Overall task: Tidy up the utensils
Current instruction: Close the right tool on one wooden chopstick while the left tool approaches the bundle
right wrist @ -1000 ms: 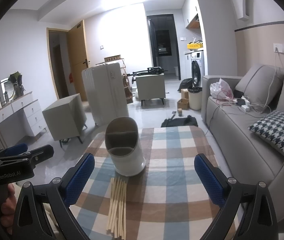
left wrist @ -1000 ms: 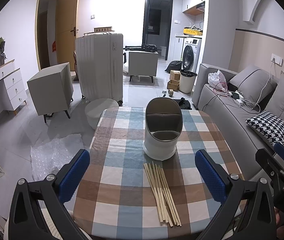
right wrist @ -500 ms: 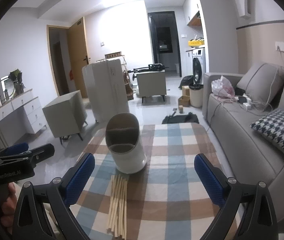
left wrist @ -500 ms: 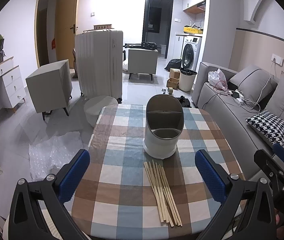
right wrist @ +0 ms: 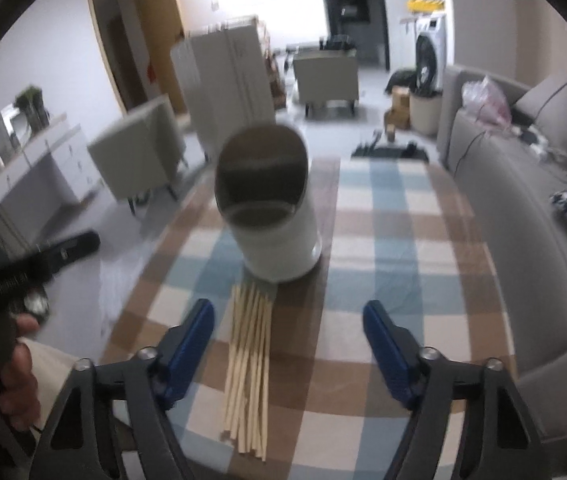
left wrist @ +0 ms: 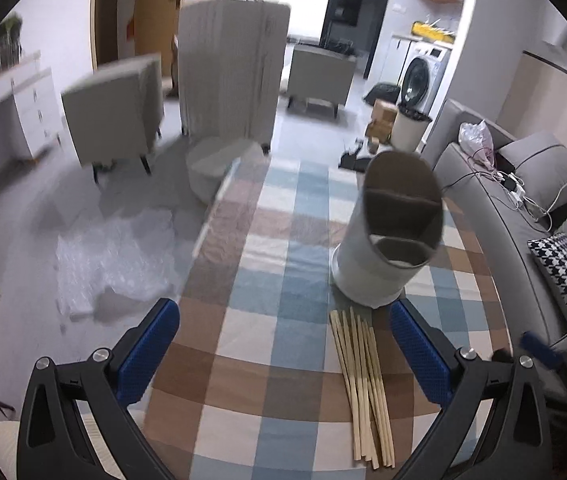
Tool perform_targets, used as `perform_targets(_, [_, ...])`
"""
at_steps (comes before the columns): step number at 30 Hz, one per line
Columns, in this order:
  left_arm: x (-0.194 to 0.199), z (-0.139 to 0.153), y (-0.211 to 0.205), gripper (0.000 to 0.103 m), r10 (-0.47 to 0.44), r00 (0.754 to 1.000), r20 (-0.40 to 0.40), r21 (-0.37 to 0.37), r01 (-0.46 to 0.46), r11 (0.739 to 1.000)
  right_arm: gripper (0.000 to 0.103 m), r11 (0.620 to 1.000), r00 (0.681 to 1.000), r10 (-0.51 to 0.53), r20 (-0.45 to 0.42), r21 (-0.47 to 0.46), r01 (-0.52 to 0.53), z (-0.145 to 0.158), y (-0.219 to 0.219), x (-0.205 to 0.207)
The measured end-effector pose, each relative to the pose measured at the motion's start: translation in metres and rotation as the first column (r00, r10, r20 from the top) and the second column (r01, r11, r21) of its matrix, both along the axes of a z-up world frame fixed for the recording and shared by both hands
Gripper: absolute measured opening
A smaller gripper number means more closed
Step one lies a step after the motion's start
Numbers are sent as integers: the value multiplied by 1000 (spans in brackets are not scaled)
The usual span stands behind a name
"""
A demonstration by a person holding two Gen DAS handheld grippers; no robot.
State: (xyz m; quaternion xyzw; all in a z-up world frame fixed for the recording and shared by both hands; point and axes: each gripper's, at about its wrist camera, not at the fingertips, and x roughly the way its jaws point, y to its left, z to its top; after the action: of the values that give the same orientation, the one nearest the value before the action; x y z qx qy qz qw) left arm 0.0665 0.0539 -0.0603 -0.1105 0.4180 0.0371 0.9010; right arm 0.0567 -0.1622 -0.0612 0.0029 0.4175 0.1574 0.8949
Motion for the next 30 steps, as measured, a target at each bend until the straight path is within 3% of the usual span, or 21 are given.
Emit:
perform_targets(2, [8, -9, 8, 102, 17, 999, -39, -8, -17, 1000, 64, 1000, 997, 22, -69, -1, -22, -16, 6, 13])
perform_targets(4, [15, -17, 16, 102, 28, 996, -83, -22, -29, 999, 54, 999, 991, 39, -129, 5, -38, -32, 12, 27])
perform_targets(11, [36, -47, 30, 102, 52, 971, -235, -52, -66, 997, 45, 998, 951, 43, -306, -31, -55, -89, 30, 73])
perform_targets(14, [39, -53, 33, 102, 54, 963, -265, -66, -74, 995, 30, 997, 930, 38, -366, -47, -59, -107, 36, 85])
perform_targets(22, [48, -60, 47, 102, 58, 956, -287, -102, -91, 991, 25, 983, 920, 56, -388, -138, -118, -129, 61, 102])
perform_targets(30, [47, -65, 62, 102, 78, 949, -306, -149, -129, 980, 23, 967, 925, 52, -376, -212, -140, -124, 71, 97])
